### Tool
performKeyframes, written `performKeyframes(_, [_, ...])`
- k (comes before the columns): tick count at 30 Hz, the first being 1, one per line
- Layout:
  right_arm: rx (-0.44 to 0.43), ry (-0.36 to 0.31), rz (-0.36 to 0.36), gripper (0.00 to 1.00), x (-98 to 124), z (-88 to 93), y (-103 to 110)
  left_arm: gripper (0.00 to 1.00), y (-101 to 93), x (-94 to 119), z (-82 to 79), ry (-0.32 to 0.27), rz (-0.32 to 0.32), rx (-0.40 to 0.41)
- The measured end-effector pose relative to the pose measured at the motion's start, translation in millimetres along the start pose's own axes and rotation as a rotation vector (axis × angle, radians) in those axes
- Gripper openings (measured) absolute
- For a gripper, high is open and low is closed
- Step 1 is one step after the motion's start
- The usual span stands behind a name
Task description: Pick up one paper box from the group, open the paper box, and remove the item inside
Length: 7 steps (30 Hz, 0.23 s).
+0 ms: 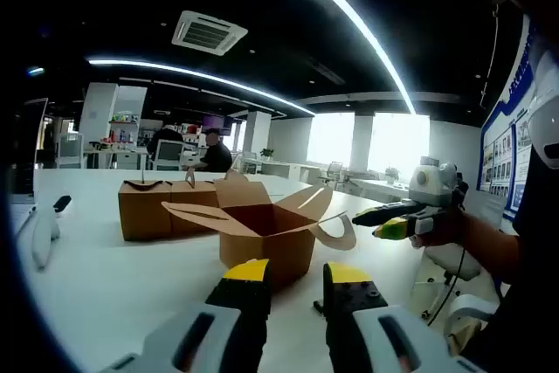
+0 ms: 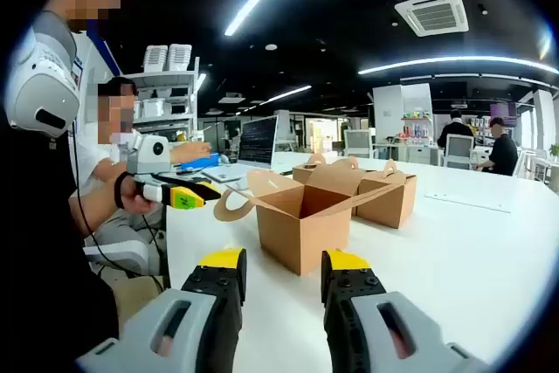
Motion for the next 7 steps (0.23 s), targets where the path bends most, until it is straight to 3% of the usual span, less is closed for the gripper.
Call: performKeyframes(7, [-0.009, 0.005, 0.009, 0.35, 0.1, 2.0, -0.8, 0.26, -5.1, -3.0, 7.2, 0.014, 0.011, 0.007])
Point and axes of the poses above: the point that each gripper's makers call its tool centre point, and the gripper's own axes: x roughly backward along the fingers, y roughly to its left, z roughly out of its underside, the point moved 1 cm from there along x, roughly backward along the fingers, and after that the axes turned 11 degrees about x, right-handed, at the moved point
